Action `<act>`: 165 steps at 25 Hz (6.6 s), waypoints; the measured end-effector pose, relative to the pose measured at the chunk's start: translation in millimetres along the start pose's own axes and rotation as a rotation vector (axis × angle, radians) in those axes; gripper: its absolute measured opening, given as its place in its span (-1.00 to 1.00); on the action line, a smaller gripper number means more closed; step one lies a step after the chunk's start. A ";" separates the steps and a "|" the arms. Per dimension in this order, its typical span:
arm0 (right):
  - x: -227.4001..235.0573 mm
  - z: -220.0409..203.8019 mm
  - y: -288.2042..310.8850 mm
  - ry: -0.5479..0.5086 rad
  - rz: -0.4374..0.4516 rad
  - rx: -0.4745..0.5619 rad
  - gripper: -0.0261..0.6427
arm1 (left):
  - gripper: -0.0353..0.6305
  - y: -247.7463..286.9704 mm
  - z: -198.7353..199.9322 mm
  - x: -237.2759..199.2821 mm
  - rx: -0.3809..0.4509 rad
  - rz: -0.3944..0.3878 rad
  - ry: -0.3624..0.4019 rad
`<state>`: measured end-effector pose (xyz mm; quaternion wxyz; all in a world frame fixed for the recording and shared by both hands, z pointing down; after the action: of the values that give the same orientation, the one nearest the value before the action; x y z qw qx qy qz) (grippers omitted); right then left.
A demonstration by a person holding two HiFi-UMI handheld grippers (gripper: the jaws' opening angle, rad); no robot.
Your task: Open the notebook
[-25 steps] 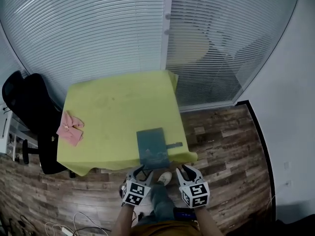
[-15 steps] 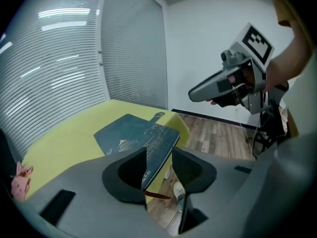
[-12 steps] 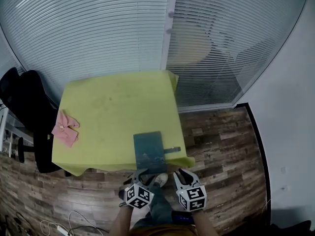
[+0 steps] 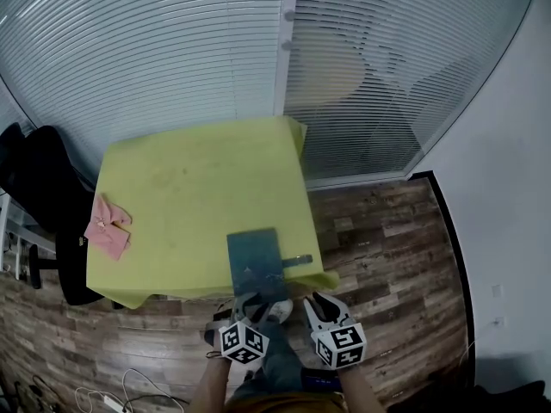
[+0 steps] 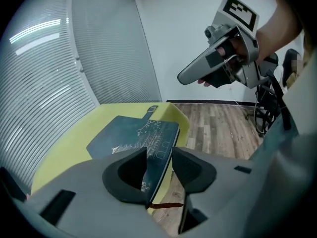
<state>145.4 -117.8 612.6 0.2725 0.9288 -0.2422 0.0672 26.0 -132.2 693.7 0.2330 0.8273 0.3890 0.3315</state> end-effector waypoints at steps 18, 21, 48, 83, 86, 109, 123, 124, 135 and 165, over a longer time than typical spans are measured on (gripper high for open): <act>-4.5 3.7 -1.1 0.005 -0.013 -0.004 -0.65 | -0.40 0.5 -0.7 -1.5 0.019 -0.012 -0.014; -3.1 6.4 -1.2 0.004 -0.019 -0.002 -0.66 | -0.40 -1.0 0.6 -3.4 0.024 -0.011 -0.020; -25.6 22.0 -12.4 -0.042 0.014 0.028 -0.67 | -0.40 -31.6 15.2 -20.7 0.070 0.085 -0.025; -41.0 28.9 -22.4 -0.062 0.044 0.063 -0.75 | -0.42 -70.7 5.6 -47.1 0.098 0.222 -0.256; -47.3 28.1 -21.1 -0.064 0.058 0.061 -0.75 | -0.43 -75.3 2.0 -50.8 0.101 0.231 -0.279; -57.1 19.1 -16.9 -0.070 0.085 0.035 -0.76 | -0.53 -99.3 -23.2 -72.4 0.126 0.292 -0.483; -58.9 20.8 0.3 -0.070 0.101 0.011 -0.76 | -0.56 -103.3 -44.3 -80.5 0.121 0.301 -0.572; -58.1 20.8 1.0 -0.070 0.101 0.008 -0.76 | -0.56 -103.6 -44.8 -80.8 0.122 0.301 -0.575; -58.4 5.0 14.7 -0.073 0.114 -0.045 -0.76 | -0.59 -103.3 -65.3 -85.3 0.122 0.323 -0.639; -34.3 -6.3 51.0 -0.049 0.140 -0.117 -0.77 | -0.53 -79.7 -127.3 -84.8 0.105 0.277 -1.057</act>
<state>90.6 -137.7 633.2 0.3148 0.8934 -0.3168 0.0490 -146.4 -136.7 696.7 0.3095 0.9351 0.1226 -0.1213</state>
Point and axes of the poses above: the fingertips, and each gripper's own axes: y forward along the fingers, x to its right, z out of its top, the point moved 2 cm from there along -y, backward along the fingers, and after that the axes turned 11 degrees about z, right-handed, at the moved point
